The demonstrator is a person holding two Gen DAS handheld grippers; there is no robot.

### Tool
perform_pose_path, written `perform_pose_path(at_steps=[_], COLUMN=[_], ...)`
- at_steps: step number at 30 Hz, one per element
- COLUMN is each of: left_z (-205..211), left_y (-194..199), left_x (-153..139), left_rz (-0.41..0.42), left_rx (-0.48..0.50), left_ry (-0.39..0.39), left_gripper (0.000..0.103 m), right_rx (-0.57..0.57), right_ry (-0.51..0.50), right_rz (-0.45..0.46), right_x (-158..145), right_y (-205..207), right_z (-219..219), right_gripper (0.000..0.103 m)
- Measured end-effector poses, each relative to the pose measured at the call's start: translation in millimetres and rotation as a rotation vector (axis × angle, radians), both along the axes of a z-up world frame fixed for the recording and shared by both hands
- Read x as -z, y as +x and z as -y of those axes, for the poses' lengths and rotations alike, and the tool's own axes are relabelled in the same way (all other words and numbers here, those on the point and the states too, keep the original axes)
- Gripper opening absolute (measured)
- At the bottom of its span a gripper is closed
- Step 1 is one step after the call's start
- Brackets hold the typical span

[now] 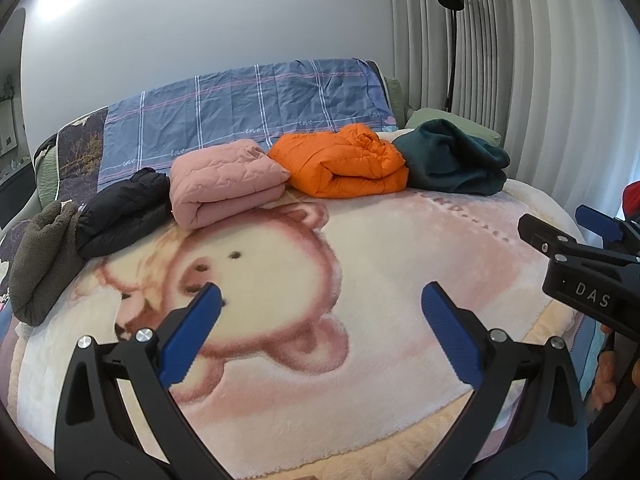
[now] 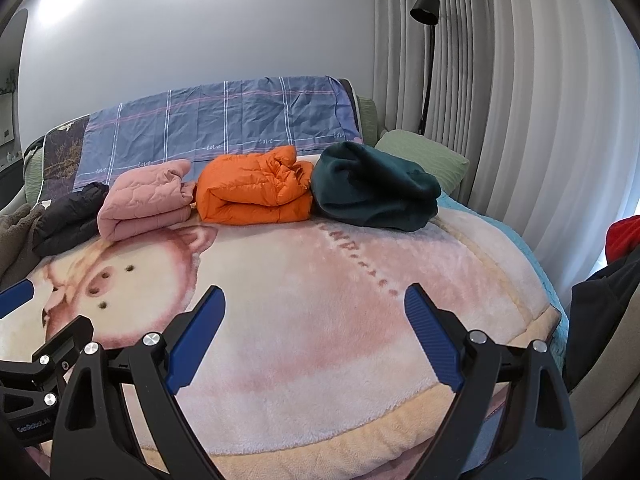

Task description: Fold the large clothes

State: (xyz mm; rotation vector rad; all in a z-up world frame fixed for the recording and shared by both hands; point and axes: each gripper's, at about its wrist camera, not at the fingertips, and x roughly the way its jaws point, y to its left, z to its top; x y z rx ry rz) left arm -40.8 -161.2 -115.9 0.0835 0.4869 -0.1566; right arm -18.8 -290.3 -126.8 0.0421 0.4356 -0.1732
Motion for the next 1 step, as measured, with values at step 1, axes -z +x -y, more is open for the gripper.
perform_pose_path(at_steps=[1], left_z=[-1.3], left_y=[-0.2], left_x=[0.9], left_rz=[-0.001], left_rx=[-0.001], left_ry=[0.0], left_gripper=[0.101], right_rx=[0.0], right_ry=[0.001], right_rz=[0.0], right_x=[0.0], right_y=[0.0], right_z=[-0.1], right_gripper=[0.092])
